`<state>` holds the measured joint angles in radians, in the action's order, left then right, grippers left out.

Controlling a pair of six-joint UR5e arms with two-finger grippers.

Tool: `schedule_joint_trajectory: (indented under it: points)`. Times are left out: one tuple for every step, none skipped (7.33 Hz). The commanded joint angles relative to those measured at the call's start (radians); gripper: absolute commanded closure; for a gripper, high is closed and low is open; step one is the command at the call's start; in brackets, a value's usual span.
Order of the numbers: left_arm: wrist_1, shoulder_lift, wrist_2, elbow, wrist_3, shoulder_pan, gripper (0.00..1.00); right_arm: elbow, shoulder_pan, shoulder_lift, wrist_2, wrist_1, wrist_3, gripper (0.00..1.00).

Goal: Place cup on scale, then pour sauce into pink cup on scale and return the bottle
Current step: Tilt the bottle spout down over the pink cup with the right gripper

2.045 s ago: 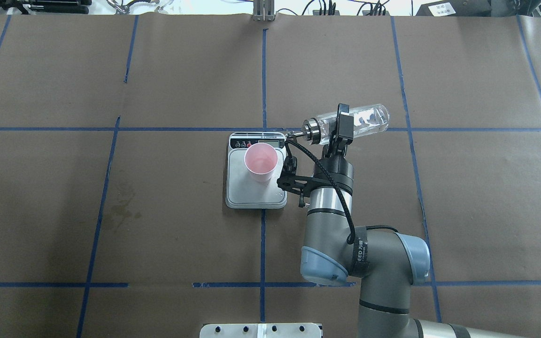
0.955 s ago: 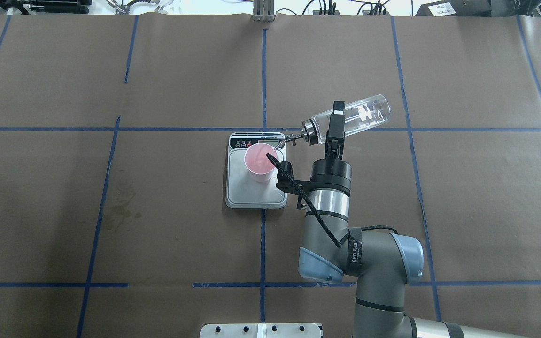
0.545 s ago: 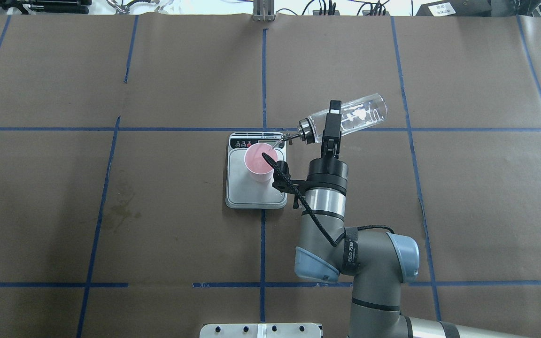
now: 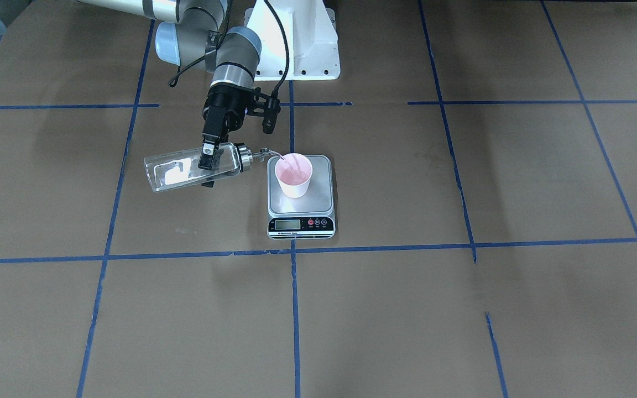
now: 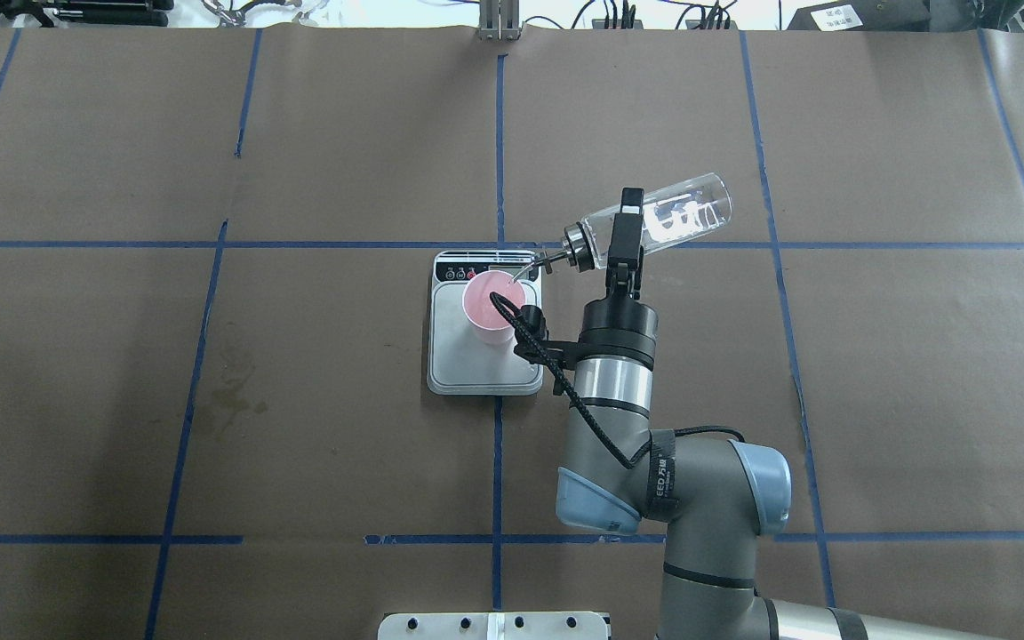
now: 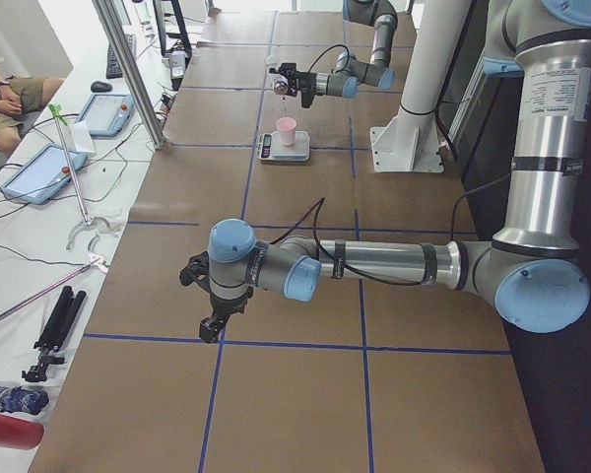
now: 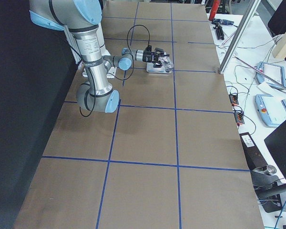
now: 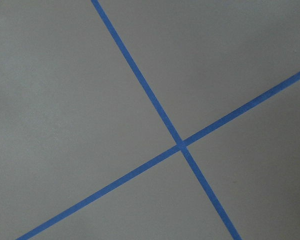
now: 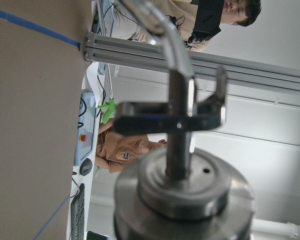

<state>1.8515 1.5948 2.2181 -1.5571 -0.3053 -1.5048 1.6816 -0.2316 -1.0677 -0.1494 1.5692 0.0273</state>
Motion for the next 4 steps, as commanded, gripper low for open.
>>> schedule_joint_trajectory:
  points:
    - [0.0,0.001,0.0,-0.001,0.0,0.0,0.0,0.0,0.0,0.0,0.004,0.0,0.0,1.0]
    - [0.0,-0.001,0.0,-0.001,0.0,0.0,0.0,0.001,0.002,0.0,0.004,-0.002,0.0,1.0]
    - [0.0,-0.001,0.0,-0.003,0.0,0.0,0.0,0.001,0.005,0.006,0.004,-0.003,0.0,1.0]
    - [-0.002,-0.003,0.0,-0.004,0.0,-0.002,0.0,0.003,0.008,0.009,0.004,-0.009,-0.001,1.0]
